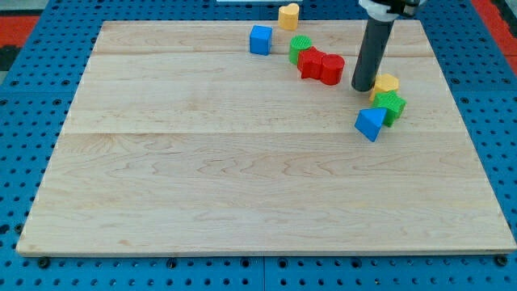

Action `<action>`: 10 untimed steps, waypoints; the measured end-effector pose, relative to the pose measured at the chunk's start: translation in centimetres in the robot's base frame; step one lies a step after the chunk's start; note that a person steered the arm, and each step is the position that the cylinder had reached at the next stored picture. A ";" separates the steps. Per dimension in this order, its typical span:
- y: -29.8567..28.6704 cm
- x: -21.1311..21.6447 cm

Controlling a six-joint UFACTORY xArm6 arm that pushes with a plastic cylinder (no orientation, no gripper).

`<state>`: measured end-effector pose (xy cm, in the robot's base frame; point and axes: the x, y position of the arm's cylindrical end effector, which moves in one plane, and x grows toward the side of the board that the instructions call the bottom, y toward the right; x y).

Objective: Push the red star diagonal to the blue cube

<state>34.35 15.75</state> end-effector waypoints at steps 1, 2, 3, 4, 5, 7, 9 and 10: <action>-2.0 -2.6; -9.9 -4.3; -14.6 -5.4; -14.0 -5.4; -14.3 -7.0; -14.4 -9.6; -15.6 -10.9; -19.4 -7.1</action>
<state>27.28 -3.64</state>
